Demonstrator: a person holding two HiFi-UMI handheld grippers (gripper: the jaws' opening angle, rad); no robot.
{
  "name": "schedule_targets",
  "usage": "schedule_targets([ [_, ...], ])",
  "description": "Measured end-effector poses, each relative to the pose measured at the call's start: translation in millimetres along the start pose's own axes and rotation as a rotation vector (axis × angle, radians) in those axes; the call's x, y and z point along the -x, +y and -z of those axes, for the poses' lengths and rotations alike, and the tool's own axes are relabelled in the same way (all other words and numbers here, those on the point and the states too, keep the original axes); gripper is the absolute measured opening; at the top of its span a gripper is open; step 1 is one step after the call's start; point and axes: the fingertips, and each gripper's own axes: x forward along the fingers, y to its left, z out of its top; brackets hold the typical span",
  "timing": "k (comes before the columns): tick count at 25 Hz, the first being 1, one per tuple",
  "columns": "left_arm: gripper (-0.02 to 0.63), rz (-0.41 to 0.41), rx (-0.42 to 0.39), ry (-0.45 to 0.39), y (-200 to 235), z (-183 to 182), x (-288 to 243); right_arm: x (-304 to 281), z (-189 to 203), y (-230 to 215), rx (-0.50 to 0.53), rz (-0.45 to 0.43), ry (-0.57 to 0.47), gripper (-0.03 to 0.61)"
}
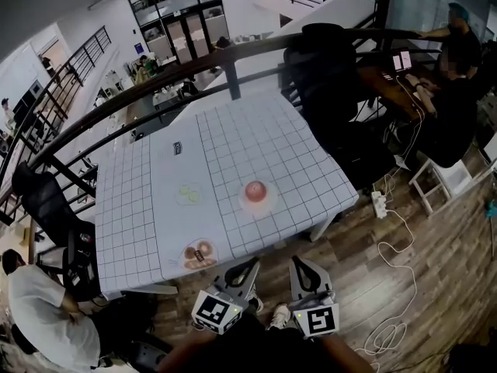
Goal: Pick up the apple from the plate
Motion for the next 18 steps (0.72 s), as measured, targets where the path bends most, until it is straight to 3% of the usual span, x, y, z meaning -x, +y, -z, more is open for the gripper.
schedule_targets([
  [10, 0.021, -0.006, 0.023, -0.048, 76, 0, -35, -68, 6, -4, 0.05, 0.012, 0.02, 0.023],
  [15, 0.021, 0.007, 0.063, -0.047, 148, 2, -71, -148, 20, -23, 0.069, 0.029, 0.055, 0.023],
  [18, 0.021, 0.014, 0.092, -0.036, 154, 4, -77, -156, 21, -25, 0.092, 0.028, 0.097, 0.023],
])
